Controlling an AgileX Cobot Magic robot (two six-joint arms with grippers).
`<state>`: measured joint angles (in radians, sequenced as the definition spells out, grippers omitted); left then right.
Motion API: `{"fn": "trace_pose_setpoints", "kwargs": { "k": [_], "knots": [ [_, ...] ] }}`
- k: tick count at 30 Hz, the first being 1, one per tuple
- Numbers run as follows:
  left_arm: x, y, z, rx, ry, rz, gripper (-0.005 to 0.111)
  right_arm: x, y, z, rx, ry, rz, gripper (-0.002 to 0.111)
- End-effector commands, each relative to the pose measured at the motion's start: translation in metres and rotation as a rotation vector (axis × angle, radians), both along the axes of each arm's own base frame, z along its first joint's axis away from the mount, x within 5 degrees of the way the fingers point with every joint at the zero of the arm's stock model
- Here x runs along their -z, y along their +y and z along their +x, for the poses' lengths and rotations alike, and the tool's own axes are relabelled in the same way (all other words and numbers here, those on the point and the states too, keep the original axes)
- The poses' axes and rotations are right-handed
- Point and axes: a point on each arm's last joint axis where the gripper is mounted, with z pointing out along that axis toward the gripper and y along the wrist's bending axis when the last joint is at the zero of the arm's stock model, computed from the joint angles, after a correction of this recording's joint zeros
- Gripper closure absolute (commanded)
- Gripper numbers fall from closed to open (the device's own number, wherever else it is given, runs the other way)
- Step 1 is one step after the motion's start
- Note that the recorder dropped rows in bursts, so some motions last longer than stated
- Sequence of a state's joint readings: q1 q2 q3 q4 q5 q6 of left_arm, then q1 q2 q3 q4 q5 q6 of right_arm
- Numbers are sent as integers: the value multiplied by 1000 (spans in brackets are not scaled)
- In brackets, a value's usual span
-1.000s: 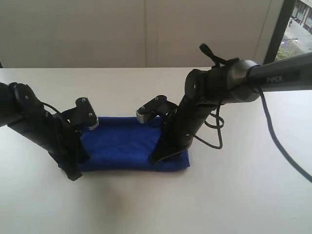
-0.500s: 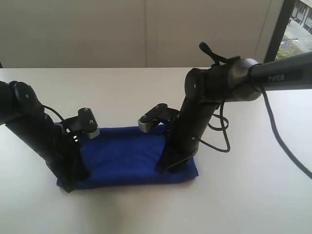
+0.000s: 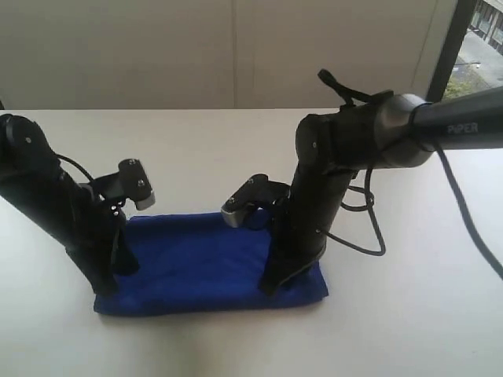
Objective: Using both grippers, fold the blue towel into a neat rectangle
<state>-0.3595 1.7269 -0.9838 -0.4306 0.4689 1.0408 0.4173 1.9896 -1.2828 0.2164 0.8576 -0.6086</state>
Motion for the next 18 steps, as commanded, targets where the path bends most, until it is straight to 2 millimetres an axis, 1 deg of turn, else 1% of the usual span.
{"fn": "trace_pose_setpoints", "kwargs": {
  "k": [1, 4, 8, 10, 13, 18],
  "knots": [
    [-22, 1, 0, -29, -108, -31, 107, -16, -1, 0, -5, -61, 8, 108],
    [-29, 1, 3, -54, -173, -44, 107, -24, -1, 2, 2, -107, 25, 108],
    [-32, 1, 10, -109, -239, -71, 107, -36, 1, 9, 21, -218, 64, 106],
    [-30, 0, 13, -139, -241, -89, 107, -39, 2, 13, 33, -273, 82, 106],
    [-19, -1, 18, -155, -237, -77, 107, -36, 3, 20, 46, -321, 96, 108],
    [0, -1, 29, -201, -255, -54, 107, -22, -9, 37, 132, -376, 103, 108]
  ]
}}
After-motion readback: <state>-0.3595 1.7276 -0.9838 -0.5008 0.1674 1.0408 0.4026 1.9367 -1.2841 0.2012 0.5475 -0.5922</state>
